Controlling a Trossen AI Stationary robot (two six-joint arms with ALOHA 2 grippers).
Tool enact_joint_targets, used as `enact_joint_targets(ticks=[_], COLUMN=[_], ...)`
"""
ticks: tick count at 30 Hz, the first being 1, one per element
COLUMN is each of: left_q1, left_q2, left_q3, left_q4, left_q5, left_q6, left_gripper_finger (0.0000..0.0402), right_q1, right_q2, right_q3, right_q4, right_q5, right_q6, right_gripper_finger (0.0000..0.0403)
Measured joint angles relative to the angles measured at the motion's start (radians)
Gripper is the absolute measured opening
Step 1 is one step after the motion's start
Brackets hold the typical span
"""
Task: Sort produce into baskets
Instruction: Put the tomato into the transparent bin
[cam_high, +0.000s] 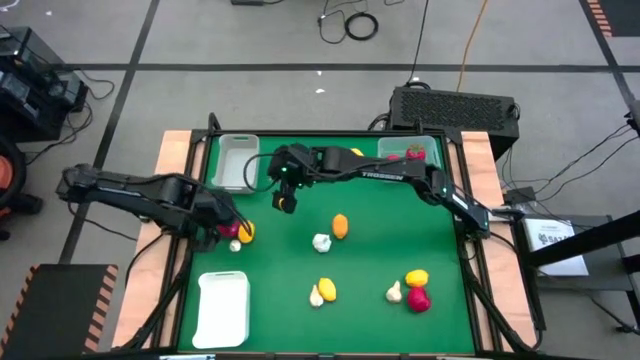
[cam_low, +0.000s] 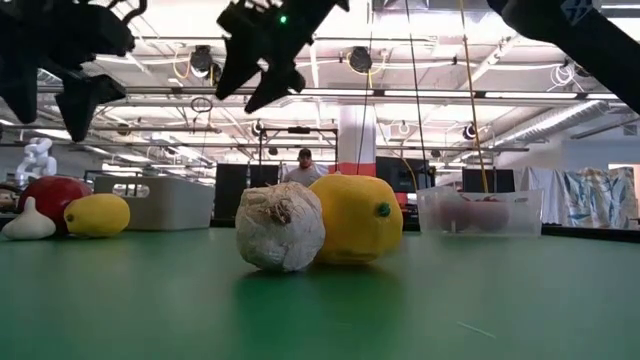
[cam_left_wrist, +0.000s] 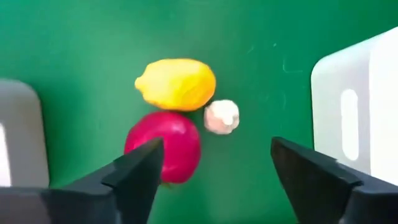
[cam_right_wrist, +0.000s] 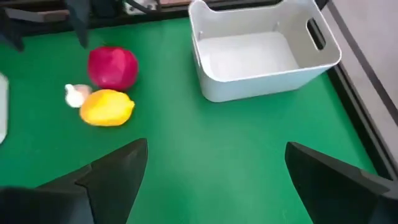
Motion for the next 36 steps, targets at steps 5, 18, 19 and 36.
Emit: enact_joint_targets(ticks=[5, 18, 19, 36], left_q1=[-0.043, -0.028, -0.020, 0.020], left_q2=[0.126, 0.389, 0.396, 0.416], left_q3=[0.060, 0.085, 0.085, -0.049], left_q4=[0.044, -0.090, -0.082, 0.029], left_q5=[-0.023, -0.181, -0.185, -0.174], left_q6=[0.065, 0.313, 0.315, 0.337], left_gripper_finger=[0.0349, 0.0360, 0.0360, 0.0360], right_q1=[-0.001, -0.010, -0.011, -0.049], right_q2=[0.003, 0.002, 0.002, 0.003], right_q3=[-0.002, -0.001, -0.001, -0.001], right_q4=[-0.077, -0.080, -0.082, -0.102], right_q5=[0.001, 0.002, 0.002, 0.003], right_q6=[-0.039, -0.117, -0.119, -0.139], right_gripper_finger=[0.0370, 0.0370, 0.0370, 0.0370])
